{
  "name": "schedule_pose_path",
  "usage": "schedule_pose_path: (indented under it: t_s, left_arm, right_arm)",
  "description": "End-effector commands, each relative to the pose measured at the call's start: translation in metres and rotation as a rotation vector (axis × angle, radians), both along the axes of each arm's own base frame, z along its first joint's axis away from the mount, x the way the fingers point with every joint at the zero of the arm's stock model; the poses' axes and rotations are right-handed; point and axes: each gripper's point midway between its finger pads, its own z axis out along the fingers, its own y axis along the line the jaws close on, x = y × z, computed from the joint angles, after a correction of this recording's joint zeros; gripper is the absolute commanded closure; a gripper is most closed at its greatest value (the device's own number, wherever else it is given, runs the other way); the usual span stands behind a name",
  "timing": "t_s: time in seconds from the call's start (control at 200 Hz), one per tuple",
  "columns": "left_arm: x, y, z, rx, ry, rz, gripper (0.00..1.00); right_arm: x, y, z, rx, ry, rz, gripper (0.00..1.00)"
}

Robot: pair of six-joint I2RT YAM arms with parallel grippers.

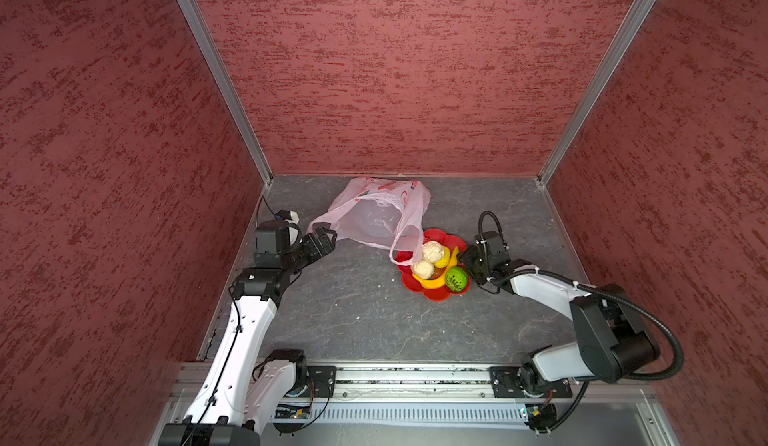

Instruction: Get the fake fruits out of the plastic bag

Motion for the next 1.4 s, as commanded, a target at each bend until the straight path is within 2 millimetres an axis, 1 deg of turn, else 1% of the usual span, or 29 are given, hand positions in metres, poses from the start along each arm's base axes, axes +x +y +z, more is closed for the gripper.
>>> schedule_pose_path:
  t_s: [0.0,0.085,0.14,0.19,0.24,0.306,0.366,0.411,0.441,0.576,0.721,0.776,0.852,0.982,1.022,1.107,1.162,1.202,1.237,1.262,1.277,1.292,1.302,1.358,1.398]
  left_arm:
    - [0.009,0.016,0.022,0.046,-0.069,0.066,0.00]
    - [0.015,0.030,0.043,0.081,-0.116,0.119,0.00]
    - [0.020,0.039,0.051,0.102,-0.138,0.157,0.00]
    - [0.025,0.049,0.052,0.122,-0.146,0.206,0.00]
    - [0.030,0.060,0.047,0.145,-0.137,0.258,0.01]
    - [0.037,0.073,0.038,0.175,-0.114,0.312,0.00]
    - [0.044,0.084,0.029,0.209,-0.092,0.353,0.01]
    - [0.049,0.092,0.022,0.237,-0.084,0.378,0.01]
    - [0.054,0.097,0.017,0.257,-0.088,0.390,0.00]
    - [0.066,0.119,-0.010,0.380,-0.125,0.452,0.00]
    - [0.068,0.133,-0.037,0.492,-0.137,0.468,0.01]
    - [0.068,0.136,-0.043,0.531,-0.166,0.472,0.01]
    - [0.071,0.136,-0.050,0.569,-0.210,0.448,0.01]
    - [0.080,0.136,-0.067,0.598,-0.232,0.420,0.00]
    - [0.084,0.133,-0.073,0.606,-0.245,0.395,0.00]
    - [0.093,0.128,-0.089,0.601,-0.200,0.334,0.00]
    - [0.094,0.122,-0.100,0.592,-0.213,0.295,0.00]
    - [0.097,0.117,-0.094,0.579,-0.274,0.286,0.01]
    - [0.095,0.111,-0.093,0.556,-0.296,0.271,0.01]
    - [0.094,0.107,-0.090,0.540,-0.334,0.264,0.01]
    - [0.094,0.105,-0.087,0.527,-0.359,0.261,0.01]
    - [0.094,0.102,-0.085,0.519,-0.385,0.253,0.00]
    - [0.093,0.099,-0.085,0.516,-0.401,0.242,0.01]
    - [0.092,0.091,-0.088,0.531,-0.419,0.211,0.01]
    - [0.092,0.086,-0.090,0.548,-0.440,0.201,0.01]
  right_arm:
    - [0.008,-0.015,0.041,-0.084,-0.087,-0.014,0.31]
    - [0.007,-0.029,0.060,-0.135,-0.118,0.004,0.28]
    - [0.010,-0.040,0.074,-0.179,-0.159,0.025,0.25]
    - [0.016,-0.049,0.090,-0.236,-0.220,0.059,0.21]
    - [0.022,-0.059,0.105,-0.306,-0.275,0.082,0.17]
    - [0.031,-0.077,0.117,-0.389,-0.316,0.078,0.12]
    - [0.038,-0.093,0.119,-0.419,-0.326,0.071,0.10]
    - [0.043,-0.102,0.121,-0.449,-0.348,0.068,0.03]
    - [0.046,-0.110,0.122,-0.476,-0.364,0.056,0.02]
    - [0.056,-0.138,0.121,-0.582,-0.459,0.004,0.01]
    - [0.055,-0.153,0.111,-0.731,-0.535,-0.005,0.01]
    - [0.053,-0.158,0.109,-0.787,-0.566,-0.013,0.01]
    - [0.052,-0.161,0.110,-0.843,-0.610,-0.018,0.01]
    - [0.054,-0.163,0.104,-0.896,-0.627,-0.007,0.01]
    - [0.055,-0.163,0.101,-0.907,-0.630,0.004,0.01]
    - [0.057,-0.160,0.095,-0.940,-0.657,0.036,0.01]
    - [0.057,-0.161,0.093,-0.962,-0.671,0.029,0.01]
    - [0.056,-0.161,0.092,-0.976,-0.691,0.028,0.01]
    - [0.055,-0.160,0.090,-0.983,-0.713,0.028,0.01]
    - [0.054,-0.159,0.093,-0.986,-0.736,0.020,0.01]
    - [0.054,-0.160,0.084,-0.986,-0.718,0.029,0.01]
    - [0.054,-0.159,0.080,-0.985,-0.716,0.033,0.01]
    - [0.055,-0.159,0.082,-0.986,-0.731,0.027,0.01]
    - [0.054,-0.160,0.080,-0.970,-0.716,0.037,0.01]
    - [0.050,-0.160,0.079,-0.959,-0.737,0.035,0.01]
